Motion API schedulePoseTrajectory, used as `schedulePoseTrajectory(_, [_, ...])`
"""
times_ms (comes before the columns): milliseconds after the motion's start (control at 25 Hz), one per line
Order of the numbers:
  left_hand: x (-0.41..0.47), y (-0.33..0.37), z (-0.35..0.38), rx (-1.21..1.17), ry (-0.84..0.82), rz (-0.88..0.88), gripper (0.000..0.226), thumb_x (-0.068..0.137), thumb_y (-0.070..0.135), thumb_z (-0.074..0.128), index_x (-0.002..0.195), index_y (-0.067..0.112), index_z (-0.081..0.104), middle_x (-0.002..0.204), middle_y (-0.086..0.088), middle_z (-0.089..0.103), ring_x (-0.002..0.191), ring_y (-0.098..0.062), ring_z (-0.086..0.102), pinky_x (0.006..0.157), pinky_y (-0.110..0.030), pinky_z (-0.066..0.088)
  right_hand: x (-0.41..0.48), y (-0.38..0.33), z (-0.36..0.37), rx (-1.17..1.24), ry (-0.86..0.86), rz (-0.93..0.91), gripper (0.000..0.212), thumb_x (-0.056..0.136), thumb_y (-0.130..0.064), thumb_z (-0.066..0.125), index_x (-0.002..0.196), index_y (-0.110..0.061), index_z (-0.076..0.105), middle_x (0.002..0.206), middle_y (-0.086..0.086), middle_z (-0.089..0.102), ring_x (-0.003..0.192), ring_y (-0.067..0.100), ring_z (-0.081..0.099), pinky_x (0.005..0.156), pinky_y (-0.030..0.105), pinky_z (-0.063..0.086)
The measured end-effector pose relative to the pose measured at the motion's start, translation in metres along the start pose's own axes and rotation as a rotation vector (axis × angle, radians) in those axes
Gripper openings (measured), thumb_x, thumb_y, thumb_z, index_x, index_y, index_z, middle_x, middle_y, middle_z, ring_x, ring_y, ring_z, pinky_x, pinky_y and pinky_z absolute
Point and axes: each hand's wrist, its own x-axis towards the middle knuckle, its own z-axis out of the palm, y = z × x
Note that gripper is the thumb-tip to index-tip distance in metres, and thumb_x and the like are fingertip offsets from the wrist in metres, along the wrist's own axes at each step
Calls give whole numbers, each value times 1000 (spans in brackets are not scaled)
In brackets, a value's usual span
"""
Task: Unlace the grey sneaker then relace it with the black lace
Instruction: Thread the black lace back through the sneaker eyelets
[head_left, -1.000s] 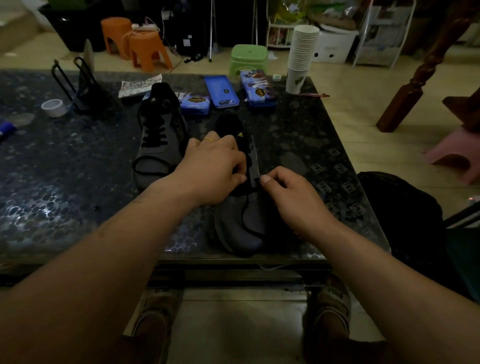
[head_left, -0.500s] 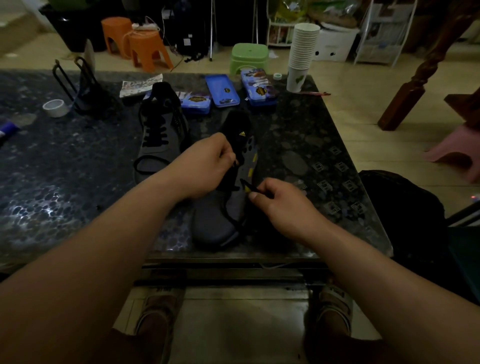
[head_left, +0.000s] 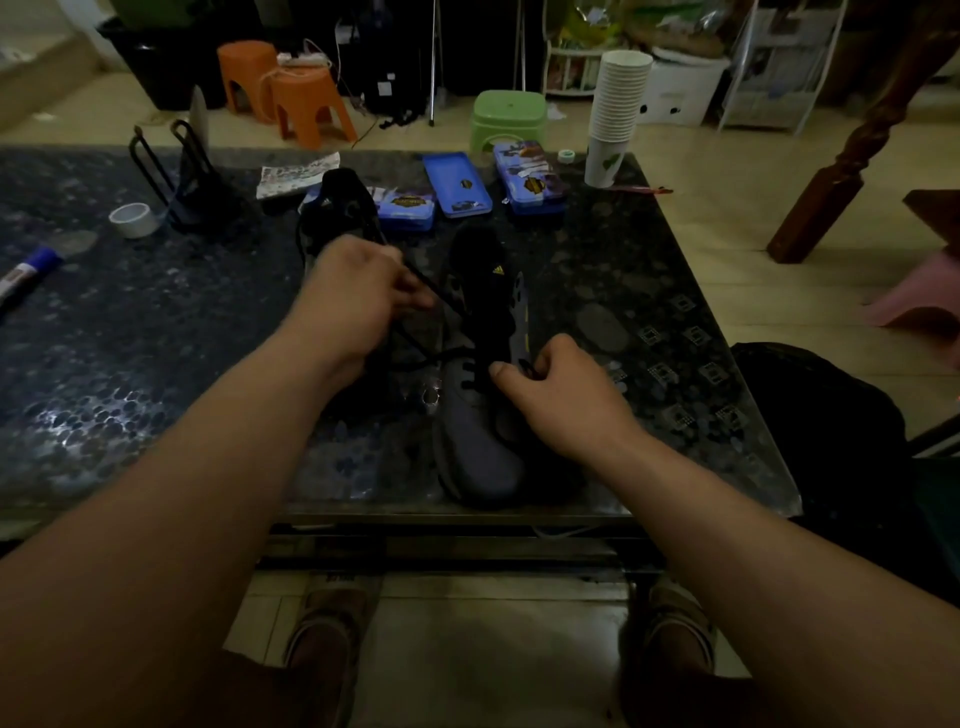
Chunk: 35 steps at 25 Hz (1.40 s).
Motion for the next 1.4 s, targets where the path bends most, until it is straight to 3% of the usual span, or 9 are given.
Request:
schedulePoseTrajectory(120, [15,2,-33,-297,291,-72,33,102,2,39,71,11,48,54,-6,51,44,-16,54,58,-34,56,-4,3,-1,30,-28,-9,51,85,-73,61,90,-24,47,94,-1,59,81,19,57,62,36,38])
schedulePoseTrajectory(200, [11,-7,-39,203,286,13,27,99,7,46,74,10,52,68,-11,50,58,-32,58,52,-34,54,-7,4,-6,65,-53,-22,52,86,-72,62,92,-22,50,91,-2,59,78,16,57,60,35,37])
schedulePoseTrajectory(280, [-5,-16,-27,791,247,238,11,96,20,59,103,12,62,103,-15,58,100,-42,59,78,-43,53,-8,7,-17,101,-88,-36,44,91,-62,65,99,-20,55,90,-4,61,78,13,58,61,31,40])
schedulePoseTrajectory(400, [-24,-13,4,1043,-64,665,31,93,35,65,122,24,63,122,-7,55,115,-33,51,95,-48,44,-12,17,-32,266,-89,-63,20,98,-29,69,113,-24,58,93,0,70,78,12,67,64,27,48])
schedulePoseTrajectory(560, [-27,-14,24,1276,-274,616,22,98,48,62,111,31,66,119,4,48,115,-27,41,92,-45,35,-14,22,-40,339,-81,-137,23,100,-5,56,107,-27,62,82,1,68,57,8,57,51,23,43])
schedulePoseTrajectory(840, [-23,-13,25,1188,-300,532,13,103,37,57,95,28,55,111,7,43,109,-24,39,92,-46,36,-4,25,-45,-196,-182,-423,21,94,-44,67,84,-26,67,94,-7,51,85,2,53,75,23,42])
schedulePoseTrajectory(1000, [-18,-14,21,1120,-345,538,13,104,36,56,93,30,52,113,9,44,110,-22,39,90,-42,34,1,28,-55,5,-149,-336,29,102,-44,58,85,-24,71,97,-3,58,84,5,59,73,16,42])
schedulePoseTrajectory(1200, [-16,-17,22,1202,-394,561,17,100,48,60,94,32,57,120,9,45,113,-22,36,93,-43,32,3,30,-55,138,-198,-227,37,102,-40,58,76,-22,74,100,-5,65,86,11,64,83,33,48])
schedulePoseTrajectory(1400, [-15,-16,21,1052,-396,534,18,100,31,57,84,29,49,116,3,53,109,-22,46,95,-47,41,8,22,-48,191,-173,-165,39,100,-38,60,71,-13,70,67,0,60,58,13,51,63,33,41])
